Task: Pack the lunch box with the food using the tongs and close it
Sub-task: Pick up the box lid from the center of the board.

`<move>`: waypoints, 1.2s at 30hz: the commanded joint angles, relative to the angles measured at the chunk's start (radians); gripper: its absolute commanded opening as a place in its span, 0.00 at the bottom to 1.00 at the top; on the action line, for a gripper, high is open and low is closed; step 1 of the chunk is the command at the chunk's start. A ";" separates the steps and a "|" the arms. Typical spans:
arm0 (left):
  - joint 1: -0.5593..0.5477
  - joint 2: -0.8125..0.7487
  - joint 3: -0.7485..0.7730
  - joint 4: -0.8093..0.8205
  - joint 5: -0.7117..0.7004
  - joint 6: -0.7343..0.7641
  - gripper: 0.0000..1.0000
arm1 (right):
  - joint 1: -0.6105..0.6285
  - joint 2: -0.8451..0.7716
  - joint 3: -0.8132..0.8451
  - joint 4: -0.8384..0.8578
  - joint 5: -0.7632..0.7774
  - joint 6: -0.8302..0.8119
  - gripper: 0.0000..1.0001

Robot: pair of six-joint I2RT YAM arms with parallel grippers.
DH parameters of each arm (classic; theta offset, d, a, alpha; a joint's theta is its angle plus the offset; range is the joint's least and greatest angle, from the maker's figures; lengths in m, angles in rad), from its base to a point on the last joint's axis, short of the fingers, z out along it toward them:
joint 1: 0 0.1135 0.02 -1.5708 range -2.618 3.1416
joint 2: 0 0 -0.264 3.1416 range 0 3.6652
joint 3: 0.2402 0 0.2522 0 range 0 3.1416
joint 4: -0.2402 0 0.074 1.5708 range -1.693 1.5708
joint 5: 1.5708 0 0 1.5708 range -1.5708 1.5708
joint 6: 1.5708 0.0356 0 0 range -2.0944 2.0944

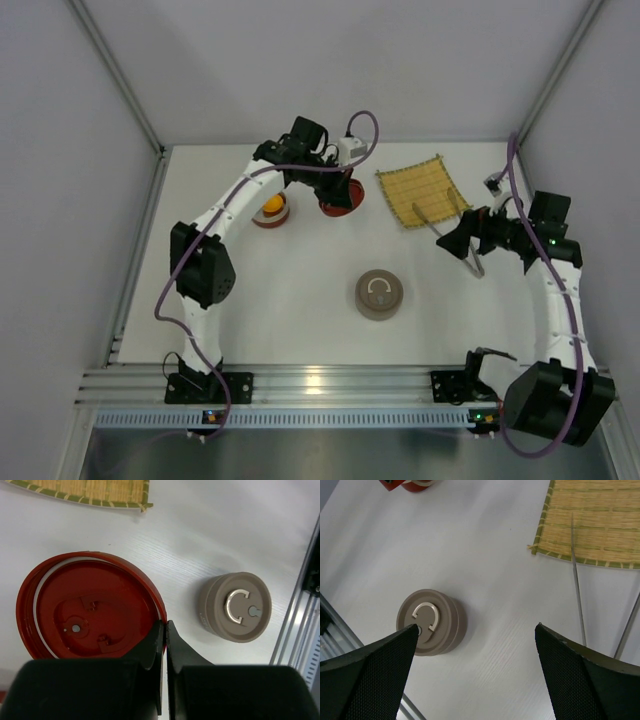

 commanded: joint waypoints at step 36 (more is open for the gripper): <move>-0.024 -0.373 -0.082 -0.048 0.343 -0.074 0.00 | 0.564 0.556 -0.202 2.328 -0.141 1.357 0.82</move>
